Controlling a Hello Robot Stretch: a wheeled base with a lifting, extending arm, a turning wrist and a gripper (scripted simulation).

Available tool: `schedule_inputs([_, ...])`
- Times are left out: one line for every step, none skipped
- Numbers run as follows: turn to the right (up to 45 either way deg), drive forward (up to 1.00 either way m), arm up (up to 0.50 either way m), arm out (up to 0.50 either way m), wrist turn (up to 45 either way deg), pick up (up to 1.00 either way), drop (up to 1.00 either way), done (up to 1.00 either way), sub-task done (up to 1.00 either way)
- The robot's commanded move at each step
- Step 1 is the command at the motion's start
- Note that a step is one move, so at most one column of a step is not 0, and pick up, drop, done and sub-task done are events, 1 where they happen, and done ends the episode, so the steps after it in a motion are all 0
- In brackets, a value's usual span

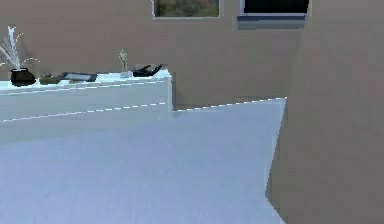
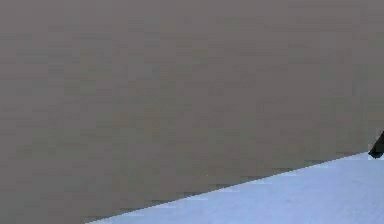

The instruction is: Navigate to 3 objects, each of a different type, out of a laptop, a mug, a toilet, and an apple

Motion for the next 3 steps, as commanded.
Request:
schedule_inputs([0.0, 1.0, 0.0, 0.0, 0.0, 0.0, 0.0, 0.0, 0.0])
schedule_inputs([-6.0, 0.0, 0.0, 0.0, 0.0, 0.0, 0.0, 0.0, 0.0])
schedule_inputs([0.0, 0.3, 0.0, 0.0, 0.0, 0.0, 0.0, 0.0, 0.0])
